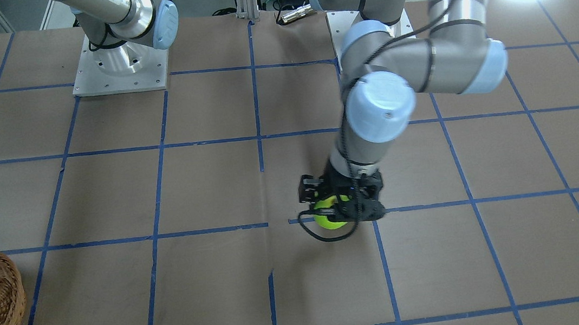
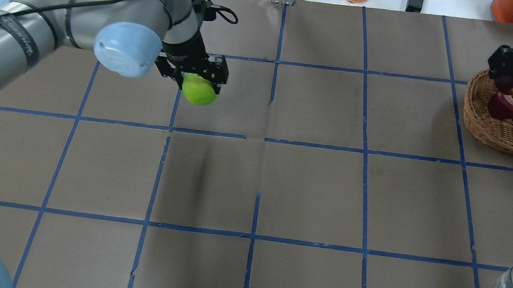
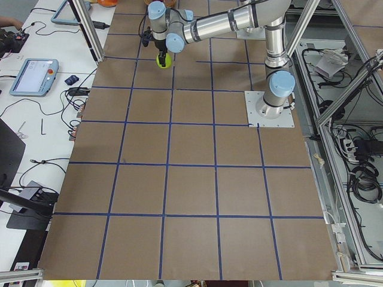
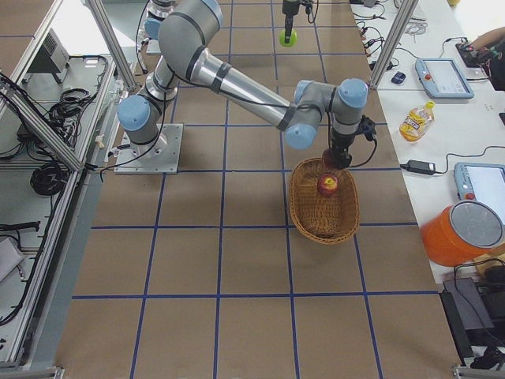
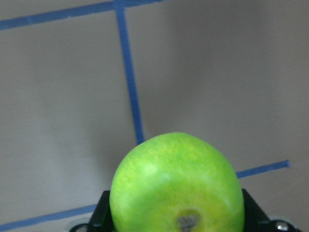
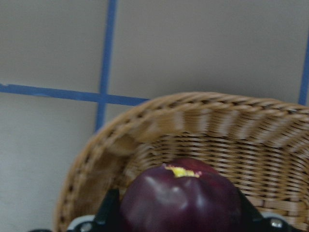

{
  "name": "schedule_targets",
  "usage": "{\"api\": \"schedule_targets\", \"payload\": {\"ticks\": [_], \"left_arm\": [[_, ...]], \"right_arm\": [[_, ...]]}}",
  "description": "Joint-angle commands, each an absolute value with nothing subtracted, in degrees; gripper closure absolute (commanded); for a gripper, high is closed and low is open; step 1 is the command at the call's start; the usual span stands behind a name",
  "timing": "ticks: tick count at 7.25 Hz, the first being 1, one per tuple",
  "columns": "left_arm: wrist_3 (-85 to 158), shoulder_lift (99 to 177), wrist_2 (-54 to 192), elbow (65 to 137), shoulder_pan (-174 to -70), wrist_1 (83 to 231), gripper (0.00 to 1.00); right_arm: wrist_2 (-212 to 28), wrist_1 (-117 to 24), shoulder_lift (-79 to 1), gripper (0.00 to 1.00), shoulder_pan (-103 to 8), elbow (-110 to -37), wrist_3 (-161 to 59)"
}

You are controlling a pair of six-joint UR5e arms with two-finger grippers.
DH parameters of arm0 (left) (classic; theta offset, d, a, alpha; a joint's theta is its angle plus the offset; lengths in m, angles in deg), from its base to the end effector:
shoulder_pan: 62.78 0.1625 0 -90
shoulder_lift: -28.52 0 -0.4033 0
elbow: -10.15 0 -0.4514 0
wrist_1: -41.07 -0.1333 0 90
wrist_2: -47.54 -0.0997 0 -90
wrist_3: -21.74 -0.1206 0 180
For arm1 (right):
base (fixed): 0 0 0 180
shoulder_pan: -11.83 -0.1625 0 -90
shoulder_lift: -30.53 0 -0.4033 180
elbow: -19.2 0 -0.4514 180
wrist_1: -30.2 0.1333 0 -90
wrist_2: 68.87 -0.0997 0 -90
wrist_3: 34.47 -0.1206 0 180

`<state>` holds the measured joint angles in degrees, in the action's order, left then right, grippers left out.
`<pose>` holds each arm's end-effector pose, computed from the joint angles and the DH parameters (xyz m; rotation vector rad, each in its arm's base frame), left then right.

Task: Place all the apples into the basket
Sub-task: 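Set the green apple at center with left gripper while right releases purple apple in basket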

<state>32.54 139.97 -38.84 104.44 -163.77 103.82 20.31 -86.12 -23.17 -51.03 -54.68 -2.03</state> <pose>-0.2636 -0.6180 0.2241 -0.0064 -3.0745 0.0214 -0.2331 -0.7508 0.2226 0.1444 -3.0935 0.1552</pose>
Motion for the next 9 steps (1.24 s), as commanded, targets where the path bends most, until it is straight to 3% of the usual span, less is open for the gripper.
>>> {"api": "schedule_targets", "payload": {"ticks": [1,2,3,4,5,7,9], "left_arm": [[53.4,141.72,-44.92,109.97,-176.29,94.0,0.87],[57.39,142.16,-44.75,111.56,-179.9,93.11,0.87],[60.04,143.3,-44.83,111.84,-182.9,92.06,0.68],[65.11,144.79,-44.57,111.14,-184.67,90.66,0.22],[62.12,145.33,-44.66,111.4,-184.69,90.64,0.0],[49.74,143.15,-44.83,107.91,-181.99,96.04,0.0],[34.5,140.25,-45.36,96.86,-169.71,113.75,0.0]], "right_arm": [[19.11,-84.77,-21.24,0.72,-45.03,-52.88,0.41],[19.11,-84.85,-21.07,0.63,-44.94,-53.13,0.94],[17.63,-85.63,-20.89,0.01,-44.94,-53.48,0.77],[16.4,-84.68,-21.15,0.0,-44.94,-53.57,1.03],[16.39,-80.32,-21.85,0.0,-45.2,-53.75,0.86],[16.3,-75.37,-24.74,0.0,-49.83,-53.75,0.33],[16.48,-68.97,-29.65,0.0,-60.45,-57.59,-7.16]]}}
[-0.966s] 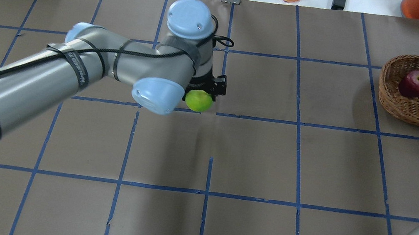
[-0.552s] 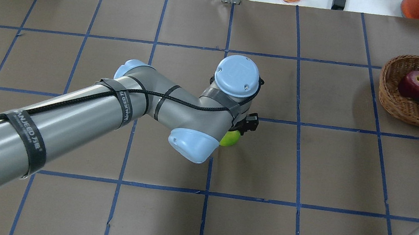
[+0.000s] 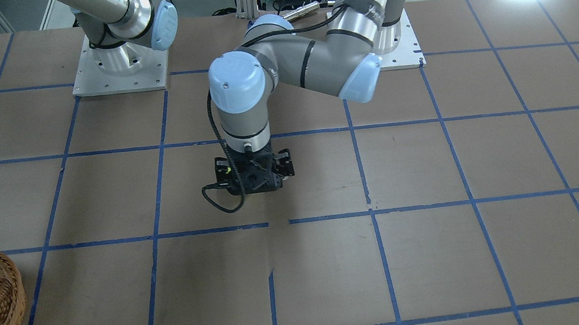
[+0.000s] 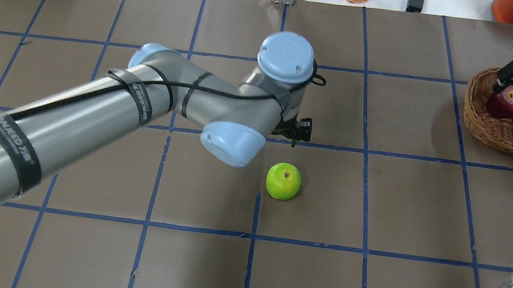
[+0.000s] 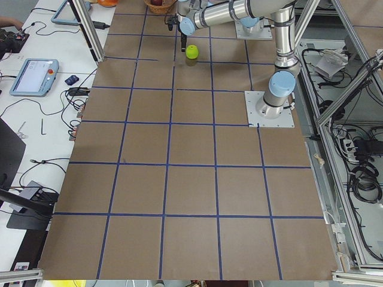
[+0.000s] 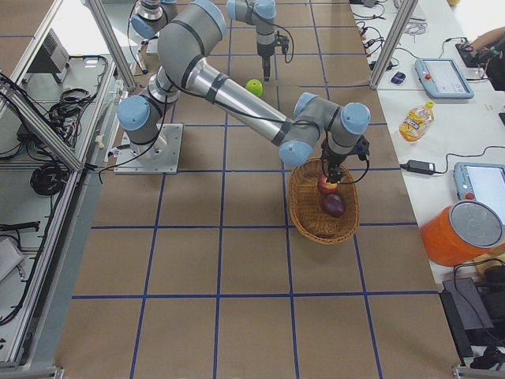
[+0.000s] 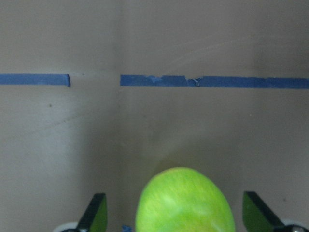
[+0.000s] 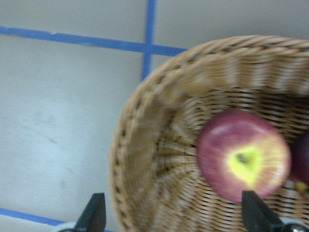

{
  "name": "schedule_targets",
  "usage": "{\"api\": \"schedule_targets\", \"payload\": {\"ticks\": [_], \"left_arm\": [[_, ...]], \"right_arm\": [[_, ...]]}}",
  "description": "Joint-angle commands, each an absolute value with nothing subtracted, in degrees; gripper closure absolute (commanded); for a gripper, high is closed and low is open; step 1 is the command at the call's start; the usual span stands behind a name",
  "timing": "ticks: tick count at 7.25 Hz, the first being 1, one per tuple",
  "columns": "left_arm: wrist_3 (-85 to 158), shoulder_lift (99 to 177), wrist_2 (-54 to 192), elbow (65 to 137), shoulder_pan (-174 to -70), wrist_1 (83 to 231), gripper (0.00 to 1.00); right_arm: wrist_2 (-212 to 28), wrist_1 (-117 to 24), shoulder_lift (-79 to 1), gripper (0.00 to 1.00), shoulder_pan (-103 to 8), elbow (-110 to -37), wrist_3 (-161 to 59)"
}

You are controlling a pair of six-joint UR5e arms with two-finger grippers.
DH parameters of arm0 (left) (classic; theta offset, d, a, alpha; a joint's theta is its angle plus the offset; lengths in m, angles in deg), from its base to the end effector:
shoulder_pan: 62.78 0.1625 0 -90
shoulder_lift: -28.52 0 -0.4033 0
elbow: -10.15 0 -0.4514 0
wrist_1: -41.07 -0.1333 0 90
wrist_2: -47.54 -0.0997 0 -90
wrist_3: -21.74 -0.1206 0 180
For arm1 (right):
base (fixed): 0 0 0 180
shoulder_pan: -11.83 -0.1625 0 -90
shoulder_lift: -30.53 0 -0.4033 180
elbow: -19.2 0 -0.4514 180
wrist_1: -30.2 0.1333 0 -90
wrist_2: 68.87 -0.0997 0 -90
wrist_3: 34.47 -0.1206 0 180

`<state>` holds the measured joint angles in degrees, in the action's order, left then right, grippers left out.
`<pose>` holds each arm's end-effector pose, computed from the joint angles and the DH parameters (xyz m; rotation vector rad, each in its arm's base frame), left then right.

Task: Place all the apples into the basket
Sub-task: 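Set the green apple at center with left gripper while right releases purple apple in basket, then move the right gripper to the green apple while the left gripper withdraws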

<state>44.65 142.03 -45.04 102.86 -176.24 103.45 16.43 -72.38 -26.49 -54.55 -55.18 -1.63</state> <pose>-0.3834 -0.5623 0.2149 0.0141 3.1092 -0.0625 -0.1652 -0.7351 0.2380 -0.2383 3.0201 0.0526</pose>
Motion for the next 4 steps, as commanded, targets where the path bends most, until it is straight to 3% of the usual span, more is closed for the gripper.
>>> {"api": "schedule_targets", "payload": {"ticks": [1,4], "left_arm": [[23.0,139.28,-45.71,96.12,-164.52,115.67,0.0],[10.58,129.47,-45.27,95.07,-155.42,125.83,0.0]], "right_arm": [[16.22,-68.94,-32.98,0.0,-64.68,-61.7,-16.54],[16.83,-78.19,-38.73,0.0,-86.09,-76.38,-49.19]]}}
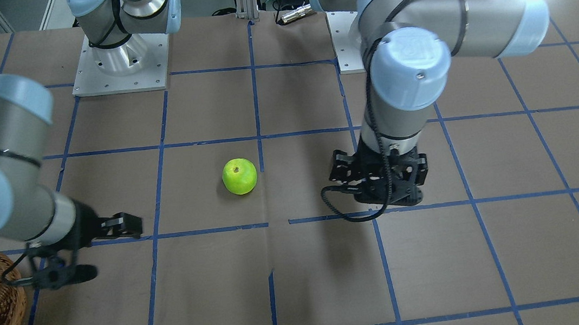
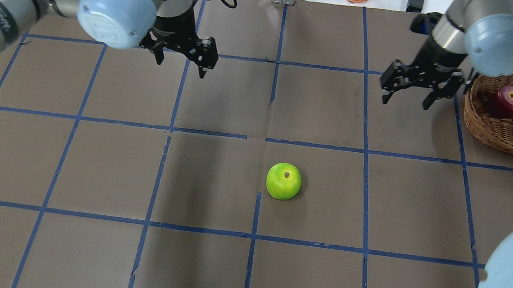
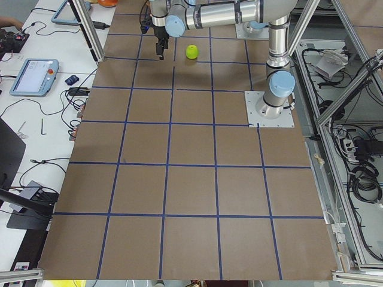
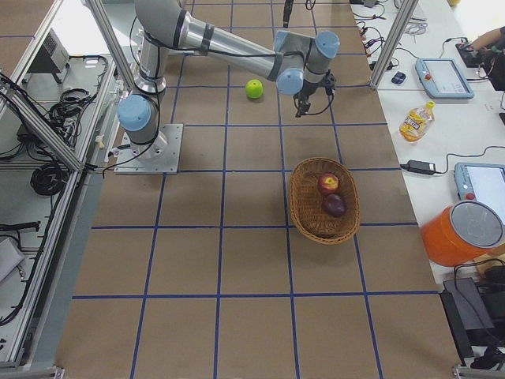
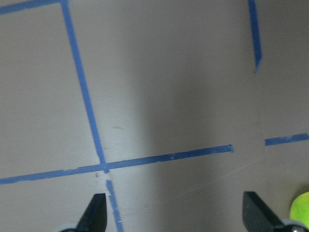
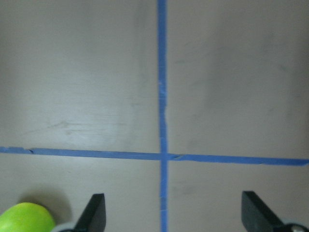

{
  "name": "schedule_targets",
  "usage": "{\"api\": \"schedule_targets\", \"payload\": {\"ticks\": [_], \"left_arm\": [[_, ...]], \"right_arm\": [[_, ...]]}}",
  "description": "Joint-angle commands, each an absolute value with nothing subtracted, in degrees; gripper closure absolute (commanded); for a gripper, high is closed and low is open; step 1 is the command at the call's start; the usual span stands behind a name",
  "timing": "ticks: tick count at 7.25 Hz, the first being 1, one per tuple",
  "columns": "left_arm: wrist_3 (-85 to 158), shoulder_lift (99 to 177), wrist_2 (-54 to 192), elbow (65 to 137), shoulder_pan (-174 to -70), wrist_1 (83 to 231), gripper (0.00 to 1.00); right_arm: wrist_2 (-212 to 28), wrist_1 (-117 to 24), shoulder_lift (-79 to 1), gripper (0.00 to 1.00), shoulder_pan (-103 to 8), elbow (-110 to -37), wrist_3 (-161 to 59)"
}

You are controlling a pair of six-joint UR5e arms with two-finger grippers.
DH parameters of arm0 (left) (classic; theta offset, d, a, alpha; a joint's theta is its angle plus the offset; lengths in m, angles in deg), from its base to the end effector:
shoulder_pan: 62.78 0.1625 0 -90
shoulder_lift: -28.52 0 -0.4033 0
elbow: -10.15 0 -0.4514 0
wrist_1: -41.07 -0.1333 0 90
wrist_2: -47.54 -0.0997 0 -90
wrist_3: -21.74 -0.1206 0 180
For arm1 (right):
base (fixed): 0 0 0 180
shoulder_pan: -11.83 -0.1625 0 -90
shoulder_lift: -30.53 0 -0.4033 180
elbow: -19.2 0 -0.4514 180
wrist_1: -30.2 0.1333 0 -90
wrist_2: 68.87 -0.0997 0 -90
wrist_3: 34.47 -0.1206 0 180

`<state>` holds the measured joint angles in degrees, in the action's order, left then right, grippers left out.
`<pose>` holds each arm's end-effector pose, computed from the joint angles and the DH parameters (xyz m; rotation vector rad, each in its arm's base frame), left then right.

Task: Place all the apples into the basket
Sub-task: 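Move the right gripper to the green apple while the left gripper withdraws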

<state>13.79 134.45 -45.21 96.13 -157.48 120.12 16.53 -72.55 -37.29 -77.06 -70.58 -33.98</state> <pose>-0.1803 -0.6374 0.3350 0.3415 3.0751 0.0280 0.1304 -0.6527 0.2325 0.0264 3.0495 0.2439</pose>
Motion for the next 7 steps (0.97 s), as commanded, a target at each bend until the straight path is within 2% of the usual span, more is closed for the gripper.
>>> {"api": "schedule_targets", "payload": {"ticks": [1,3,7], "left_arm": [[10.67,125.16,-44.92,95.14,-155.42,127.63,0.0],[10.23,121.96,-44.66,97.68,-153.41,127.82,0.0],[10.93,122.13,-42.55,99.97,-151.55,127.64,0.0]], "right_arm": [[16.65,-84.0,-38.04,0.0,-91.38,-79.56,-54.98],[17.09,-89.14,-36.37,0.0,-95.65,-82.74,-62.22],[17.09,-92.47,-36.27,0.0,-95.83,-86.87,-62.16]]}}
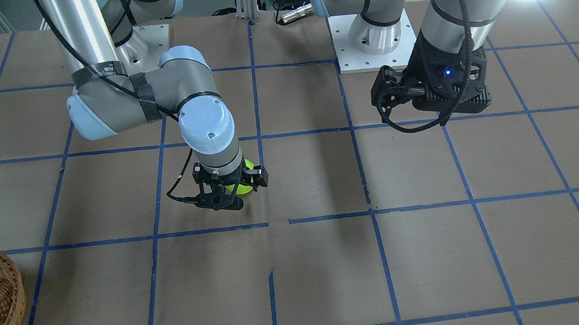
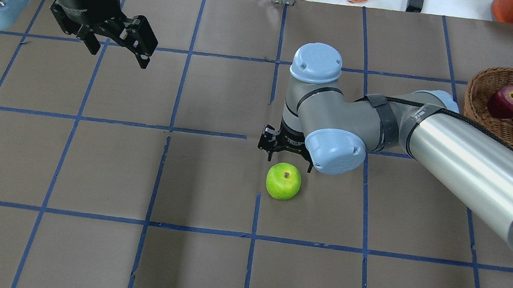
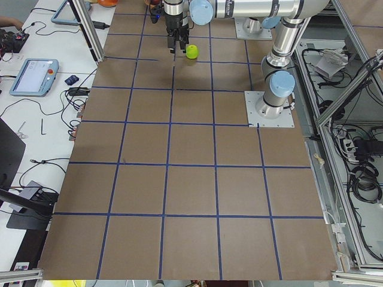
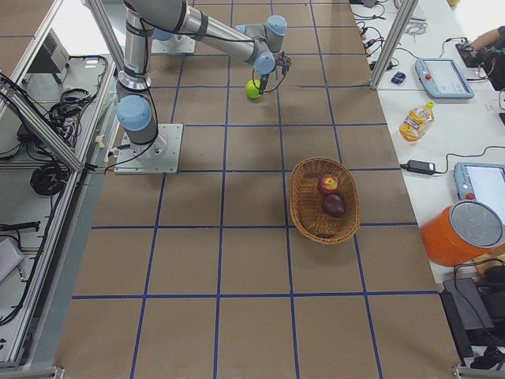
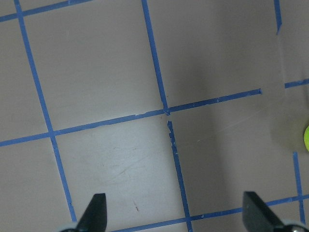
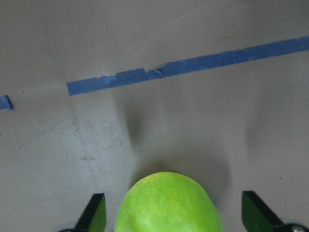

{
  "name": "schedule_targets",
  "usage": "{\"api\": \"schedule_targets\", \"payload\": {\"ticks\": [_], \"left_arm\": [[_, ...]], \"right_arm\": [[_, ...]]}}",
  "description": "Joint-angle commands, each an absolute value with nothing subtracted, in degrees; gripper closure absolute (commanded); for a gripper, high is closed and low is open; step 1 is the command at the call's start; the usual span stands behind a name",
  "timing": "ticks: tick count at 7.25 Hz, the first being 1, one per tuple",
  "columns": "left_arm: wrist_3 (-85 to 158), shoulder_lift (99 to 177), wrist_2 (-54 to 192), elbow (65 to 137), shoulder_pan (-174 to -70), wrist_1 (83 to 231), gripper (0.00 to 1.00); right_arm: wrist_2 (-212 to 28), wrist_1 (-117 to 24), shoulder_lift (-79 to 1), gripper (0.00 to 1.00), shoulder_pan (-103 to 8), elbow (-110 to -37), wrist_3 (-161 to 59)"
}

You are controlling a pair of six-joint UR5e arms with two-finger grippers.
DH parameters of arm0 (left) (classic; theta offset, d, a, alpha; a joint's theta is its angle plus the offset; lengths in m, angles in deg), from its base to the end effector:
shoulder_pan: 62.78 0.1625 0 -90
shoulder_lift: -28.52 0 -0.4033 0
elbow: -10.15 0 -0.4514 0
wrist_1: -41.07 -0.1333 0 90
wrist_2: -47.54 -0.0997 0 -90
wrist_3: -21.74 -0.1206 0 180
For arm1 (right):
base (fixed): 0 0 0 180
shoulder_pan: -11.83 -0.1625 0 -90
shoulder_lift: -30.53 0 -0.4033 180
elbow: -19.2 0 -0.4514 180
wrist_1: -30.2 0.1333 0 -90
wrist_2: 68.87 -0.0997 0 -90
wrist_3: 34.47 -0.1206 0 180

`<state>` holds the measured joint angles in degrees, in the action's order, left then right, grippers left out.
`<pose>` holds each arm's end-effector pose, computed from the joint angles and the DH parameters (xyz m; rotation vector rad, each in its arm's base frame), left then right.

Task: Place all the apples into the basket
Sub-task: 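Grasp the green apple with the right gripper and lift it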

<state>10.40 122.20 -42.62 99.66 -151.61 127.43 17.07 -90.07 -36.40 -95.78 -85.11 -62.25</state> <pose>-0.1211 -0.5798 0.4200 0.2781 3.1256 -0.0118 0.3169 -0.5297 0.1278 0.2830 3.1035 0.2212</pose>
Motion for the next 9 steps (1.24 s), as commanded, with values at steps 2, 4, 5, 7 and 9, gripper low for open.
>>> {"api": "schedule_targets", "payload": {"ticks": [2,4,5,7,9], "left_arm": [[10.41,122.83,-42.9,99.98,-151.46,127.82,0.0],[10.41,123.18,-43.07,100.15,-151.38,127.99,0.0],[11.02,122.66,-43.07,100.33,-151.46,128.86,0.0],[11.2,122.48,-42.72,100.42,-151.46,128.88,0.0],[11.2,122.48,-42.72,100.33,-151.46,128.79,0.0]], "right_arm": [[16.57,-99.76,-36.09,0.0,-95.83,-90.12,-61.64],[16.3,-103.28,-36.53,0.0,-96.36,-93.98,-61.28],[16.3,-105.31,-36.36,0.08,-96.36,-95.13,-61.11],[16.3,-105.33,-37.15,0.6,-95.75,-93.92,-59.97],[16.48,-99.23,-38.89,0.68,-93.39,-89.99,-54.54]]}}
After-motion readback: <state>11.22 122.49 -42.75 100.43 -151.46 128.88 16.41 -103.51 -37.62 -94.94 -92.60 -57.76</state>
